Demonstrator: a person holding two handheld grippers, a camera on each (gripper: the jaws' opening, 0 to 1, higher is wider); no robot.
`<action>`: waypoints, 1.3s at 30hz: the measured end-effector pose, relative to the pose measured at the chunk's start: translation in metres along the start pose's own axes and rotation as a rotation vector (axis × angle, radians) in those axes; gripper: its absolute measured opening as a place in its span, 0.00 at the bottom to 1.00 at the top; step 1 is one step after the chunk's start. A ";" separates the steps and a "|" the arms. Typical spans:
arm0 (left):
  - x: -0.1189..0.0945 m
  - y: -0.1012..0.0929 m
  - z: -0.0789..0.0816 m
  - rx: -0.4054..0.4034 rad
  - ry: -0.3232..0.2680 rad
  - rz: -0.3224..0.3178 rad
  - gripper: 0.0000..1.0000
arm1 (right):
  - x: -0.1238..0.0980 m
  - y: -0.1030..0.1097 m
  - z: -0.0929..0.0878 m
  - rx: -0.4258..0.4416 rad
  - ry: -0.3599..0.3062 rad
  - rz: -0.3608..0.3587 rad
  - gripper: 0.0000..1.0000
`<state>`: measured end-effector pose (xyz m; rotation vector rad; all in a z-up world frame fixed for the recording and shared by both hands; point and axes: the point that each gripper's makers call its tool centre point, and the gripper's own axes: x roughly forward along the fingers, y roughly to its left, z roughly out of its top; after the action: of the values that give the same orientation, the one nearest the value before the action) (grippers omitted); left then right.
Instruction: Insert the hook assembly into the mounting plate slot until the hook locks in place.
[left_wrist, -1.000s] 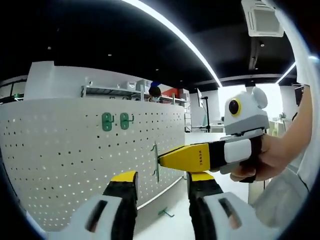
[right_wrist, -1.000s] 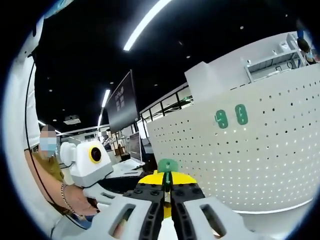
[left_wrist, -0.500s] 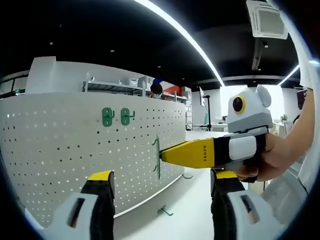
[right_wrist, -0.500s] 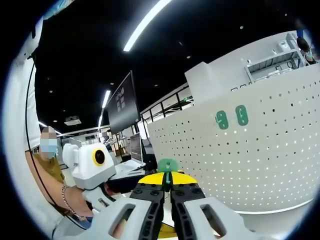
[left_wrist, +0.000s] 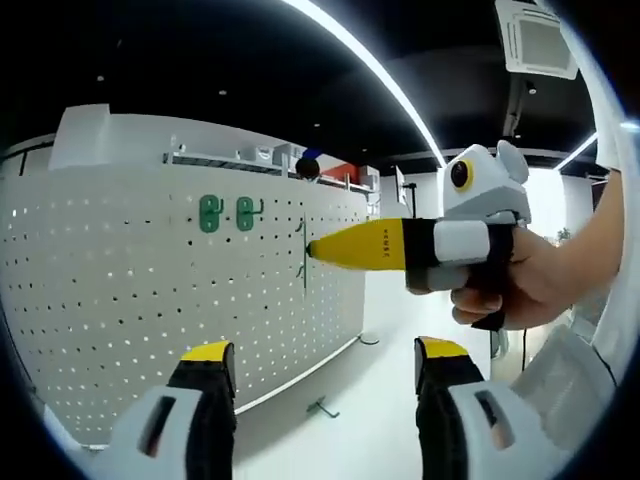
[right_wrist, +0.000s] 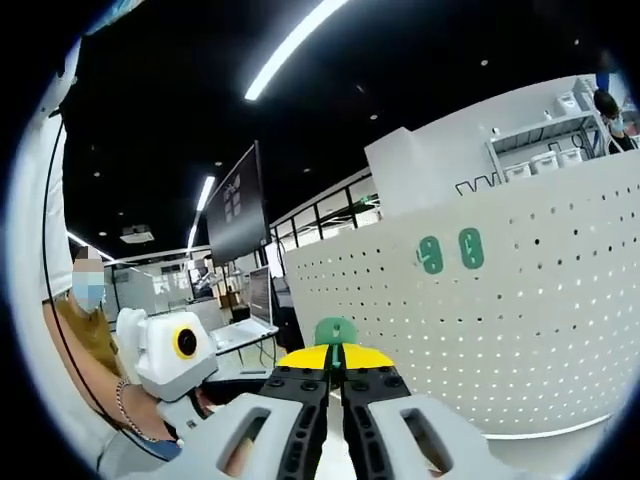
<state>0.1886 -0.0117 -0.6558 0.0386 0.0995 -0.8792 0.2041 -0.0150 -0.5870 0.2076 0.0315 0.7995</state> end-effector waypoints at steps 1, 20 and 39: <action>-0.001 0.000 -0.004 -0.005 0.008 -0.002 0.74 | 0.000 -0.001 0.001 -0.005 0.001 -0.003 0.00; -0.017 -0.005 -0.042 -0.009 0.098 -0.018 0.73 | 0.000 -0.027 0.015 -0.074 0.020 -0.068 0.00; -0.037 -0.002 -0.070 -0.033 0.174 -0.015 0.72 | -0.001 -0.072 0.034 -0.118 0.028 -0.185 0.00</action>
<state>0.1584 0.0207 -0.7212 0.0835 0.2772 -0.8877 0.2578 -0.0701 -0.5675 0.0806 0.0297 0.6173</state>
